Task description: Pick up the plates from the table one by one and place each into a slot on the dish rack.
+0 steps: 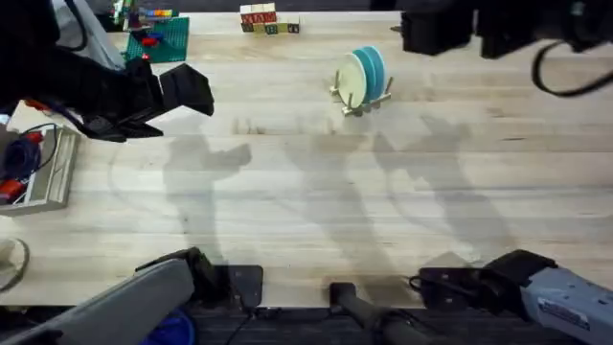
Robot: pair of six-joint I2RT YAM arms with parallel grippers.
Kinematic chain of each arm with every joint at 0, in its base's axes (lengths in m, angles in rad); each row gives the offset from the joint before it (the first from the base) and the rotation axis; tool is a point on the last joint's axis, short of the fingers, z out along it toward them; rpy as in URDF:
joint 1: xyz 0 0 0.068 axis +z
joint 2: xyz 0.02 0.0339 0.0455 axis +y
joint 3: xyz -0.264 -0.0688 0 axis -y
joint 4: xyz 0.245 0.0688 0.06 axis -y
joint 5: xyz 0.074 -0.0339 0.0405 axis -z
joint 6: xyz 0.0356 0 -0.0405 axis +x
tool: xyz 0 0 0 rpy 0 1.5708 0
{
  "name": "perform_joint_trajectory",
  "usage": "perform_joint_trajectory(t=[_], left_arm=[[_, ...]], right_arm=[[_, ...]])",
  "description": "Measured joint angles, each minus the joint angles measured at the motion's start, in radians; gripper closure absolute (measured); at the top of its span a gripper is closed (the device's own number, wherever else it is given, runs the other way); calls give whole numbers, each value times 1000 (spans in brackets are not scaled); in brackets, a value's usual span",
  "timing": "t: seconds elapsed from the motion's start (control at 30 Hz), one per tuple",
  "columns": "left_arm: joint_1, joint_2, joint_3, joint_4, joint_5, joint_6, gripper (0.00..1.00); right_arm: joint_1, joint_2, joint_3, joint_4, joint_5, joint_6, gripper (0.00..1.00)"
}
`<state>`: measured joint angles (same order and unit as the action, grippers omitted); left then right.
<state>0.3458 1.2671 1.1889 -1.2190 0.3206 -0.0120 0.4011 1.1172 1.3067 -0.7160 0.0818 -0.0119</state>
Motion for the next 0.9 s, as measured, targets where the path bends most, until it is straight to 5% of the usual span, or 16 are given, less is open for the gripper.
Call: perform_joint_trajectory(t=[0.33,0.9], left_arm=[[0,0,0,-17,0,0,6],[0,0,0,-357,0,0,6]], right_arm=[[0,-163,0,-219,0,65,7],[0,-210,0,-374,0,87,8]])
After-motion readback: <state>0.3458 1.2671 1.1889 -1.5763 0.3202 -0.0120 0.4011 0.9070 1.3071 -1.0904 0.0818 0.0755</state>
